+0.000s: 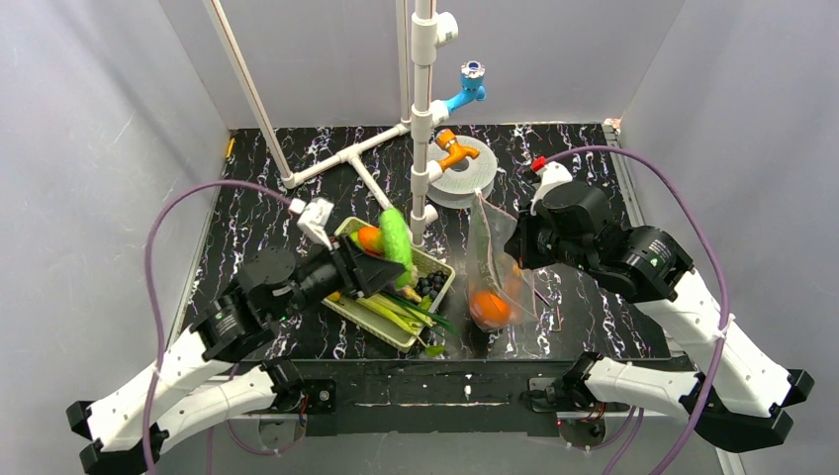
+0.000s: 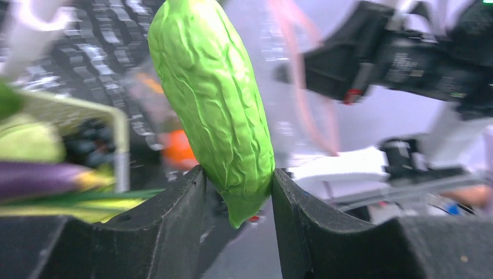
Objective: Place the food in the zip-top bag and seal the zipper
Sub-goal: Place the fake vegetable in the zipper food storage bag.
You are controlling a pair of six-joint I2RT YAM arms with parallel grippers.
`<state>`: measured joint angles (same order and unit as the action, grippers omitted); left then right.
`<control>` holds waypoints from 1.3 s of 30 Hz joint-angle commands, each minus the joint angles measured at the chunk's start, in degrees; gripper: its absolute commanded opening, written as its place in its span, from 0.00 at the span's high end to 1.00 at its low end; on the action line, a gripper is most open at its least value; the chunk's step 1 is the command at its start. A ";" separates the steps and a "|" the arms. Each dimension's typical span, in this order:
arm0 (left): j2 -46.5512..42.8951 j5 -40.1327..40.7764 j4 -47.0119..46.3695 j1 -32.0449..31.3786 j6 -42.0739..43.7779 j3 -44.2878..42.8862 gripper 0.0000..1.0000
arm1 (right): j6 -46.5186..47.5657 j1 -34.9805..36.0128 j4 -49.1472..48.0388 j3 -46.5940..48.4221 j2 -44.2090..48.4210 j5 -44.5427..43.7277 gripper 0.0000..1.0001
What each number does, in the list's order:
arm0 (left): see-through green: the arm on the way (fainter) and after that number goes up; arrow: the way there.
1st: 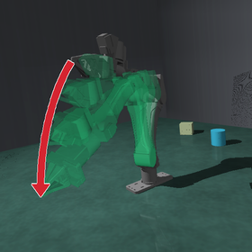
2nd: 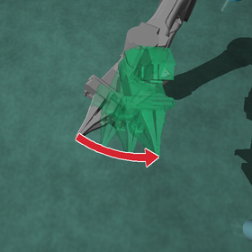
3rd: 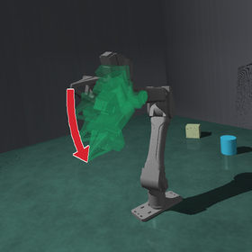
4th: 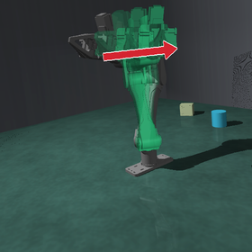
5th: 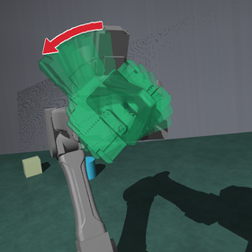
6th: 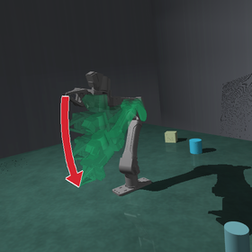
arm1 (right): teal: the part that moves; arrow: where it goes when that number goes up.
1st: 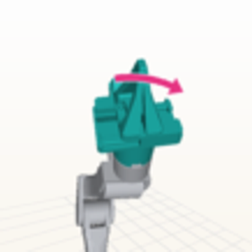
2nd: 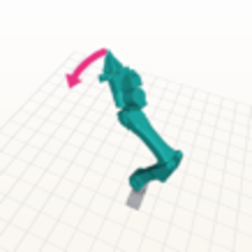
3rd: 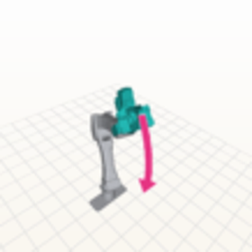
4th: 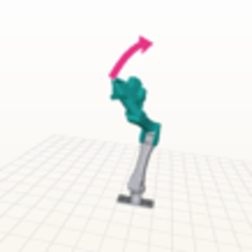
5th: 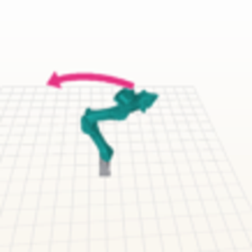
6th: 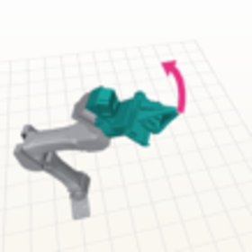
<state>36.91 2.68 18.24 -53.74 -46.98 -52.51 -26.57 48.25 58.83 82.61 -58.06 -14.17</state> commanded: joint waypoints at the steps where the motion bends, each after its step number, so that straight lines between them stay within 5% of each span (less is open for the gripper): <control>1: 9.43 -17.95 -24.95 0.04 -4.58 -2.47 0.91 | 0.18 0.20 -2.70 1.93 0.09 1.10 0.99; 8: 24.63 -24.00 -48.17 -5.05 -14.18 -6.13 0.94 | -0.87 0.18 -3.44 1.62 0.21 1.90 0.99; 14: 30.48 -14.79 -38.87 -9.90 -19.93 -10.40 0.94 | -1.15 0.20 -3.54 1.33 0.41 1.88 0.99; 21: 27.13 4.25 -36.13 -14.72 -32.71 -2.44 0.99 | -2.24 0.18 -4.28 1.10 1.06 1.45 0.99; 28: 31.58 -1.56 -35.69 -14.91 -32.41 -6.22 0.98 | -2.32 0.18 -4.44 0.71 1.17 2.08 0.99; 35: 30.38 5.66 -24.65 -14.99 -31.07 -8.11 0.93 | -2.52 0.24 -4.41 0.07 1.99 2.39 0.99; 39: 31.35 4.48 -19.37 -15.15 -23.45 -12.87 0.95 | -2.44 0.18 -4.22 -0.07 2.01 2.39 0.99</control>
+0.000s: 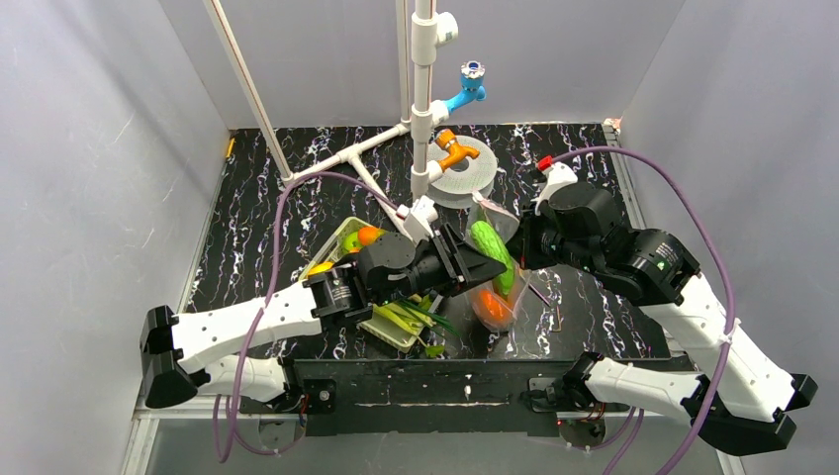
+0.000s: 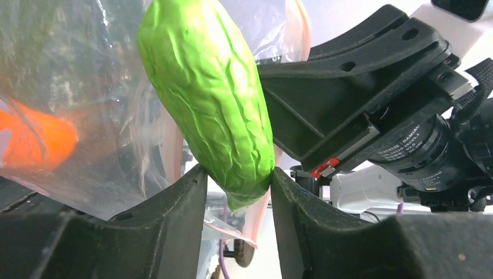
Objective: Place the food in the zip-top bag and seal the zipper
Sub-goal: Place the fake vegetable in the zipper food storage bag.
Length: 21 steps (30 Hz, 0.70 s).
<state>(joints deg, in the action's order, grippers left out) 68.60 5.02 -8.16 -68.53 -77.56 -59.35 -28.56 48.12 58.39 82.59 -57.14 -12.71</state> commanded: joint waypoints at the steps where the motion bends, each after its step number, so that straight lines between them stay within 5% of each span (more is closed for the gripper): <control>1: 0.29 1.25 9.44 -0.52 9.46 -7.82 0.96 | -0.39 0.31 -3.76 -0.03 1.07 0.87 0.99; 15: 8.03 8.06 29.34 -3.49 18.81 -19.45 0.93 | -0.31 0.31 -4.28 0.30 0.36 1.29 0.99; 21: 8.89 11.42 32.16 -4.44 20.00 -21.01 0.72 | -0.32 0.32 -4.39 0.18 0.11 1.34 0.99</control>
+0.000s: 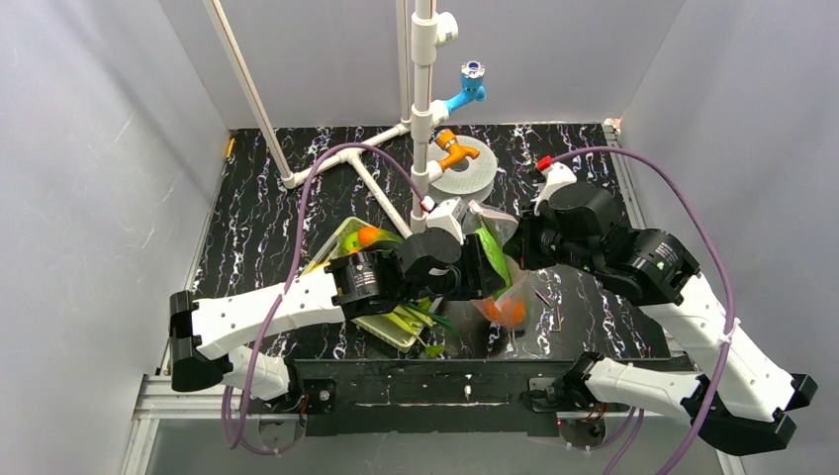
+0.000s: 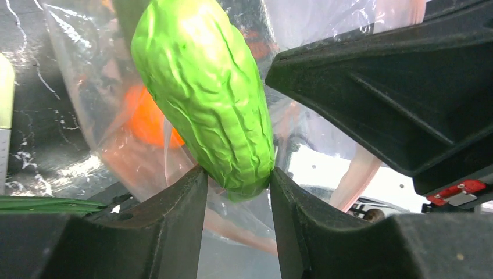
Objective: Place the food in the zip-top bag and seal the zipper
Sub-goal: Place the fake vegetable in the zipper food storage bag, then pick up the fake vegetable from the bin.
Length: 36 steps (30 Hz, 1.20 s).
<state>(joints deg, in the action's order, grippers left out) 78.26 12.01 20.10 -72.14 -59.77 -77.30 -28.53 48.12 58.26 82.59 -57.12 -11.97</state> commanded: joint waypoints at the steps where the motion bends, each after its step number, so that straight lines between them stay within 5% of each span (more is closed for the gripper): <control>1: -0.79 4.46 4.10 -0.92 2.53 -3.13 0.67 | -0.34 0.31 -4.33 0.13 0.08 0.73 0.99; 12: -3.05 2.97 4.02 -1.85 8.31 -3.84 0.29 | -0.16 0.31 -4.26 -0.92 0.31 0.16 0.99; 27: -18.20 0.99 -5.51 -1.88 13.91 6.04 0.32 | 0.39 0.31 -4.63 -1.96 0.10 0.10 0.99; 36: -25.23 17.86 17.05 -1.87 14.71 8.33 0.18 | 0.88 0.31 -4.09 -1.96 0.56 -0.58 0.99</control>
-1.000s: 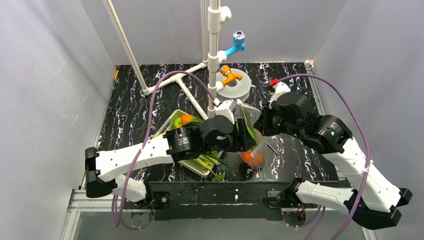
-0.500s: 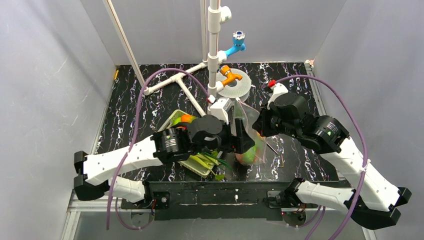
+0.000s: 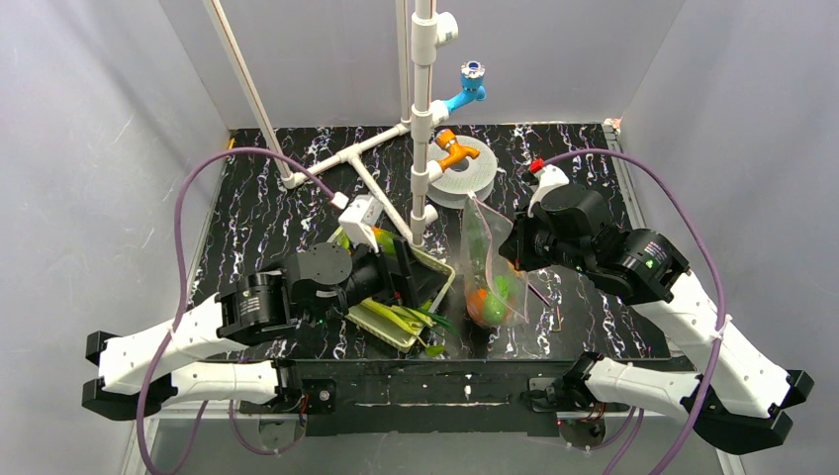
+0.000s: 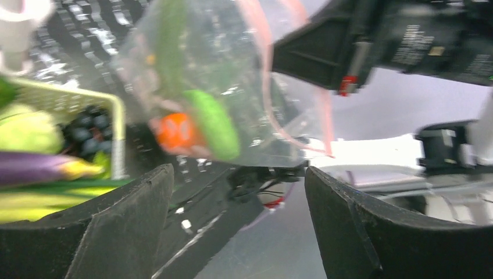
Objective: Place the food in the zip-top bag and seal the zipper
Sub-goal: Pick up the fake vegetable from the bin.
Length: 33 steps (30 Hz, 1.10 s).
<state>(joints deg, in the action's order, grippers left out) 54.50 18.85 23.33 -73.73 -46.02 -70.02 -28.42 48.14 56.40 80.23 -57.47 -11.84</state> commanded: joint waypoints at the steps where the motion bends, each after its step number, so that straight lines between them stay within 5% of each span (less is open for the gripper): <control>1: -1.60 13.88 18.32 -0.26 -0.56 0.95 0.18 | 1.03 0.31 -2.14 0.62 0.95 -0.81 0.99; 6: -0.79 27.25 36.37 -0.19 -7.37 1.64 0.18 | 1.50 0.29 -1.84 1.08 0.71 -1.31 0.99; 11: 1.81 32.79 43.56 0.24 -12.73 3.37 0.08 | 1.77 0.29 -1.42 1.58 0.10 -0.57 0.99; 17: 2.12 23.76 30.58 5.21 -12.66 9.80 0.04 | 1.66 0.30 -1.38 1.92 0.16 -0.32 0.99; 25: -2.06 8.06 16.06 20.42 -26.38 22.17 0.05 | 1.74 0.33 -1.06 1.64 0.99 -0.66 0.99; 33: -8.70 7.93 1.69 23.26 -41.91 32.82 0.10 | 1.79 0.29 -0.91 0.66 2.08 -1.38 0.99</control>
<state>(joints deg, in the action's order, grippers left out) 47.27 26.30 32.75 -51.51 -78.11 -38.83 -27.27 48.14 56.77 80.25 -57.12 -12.27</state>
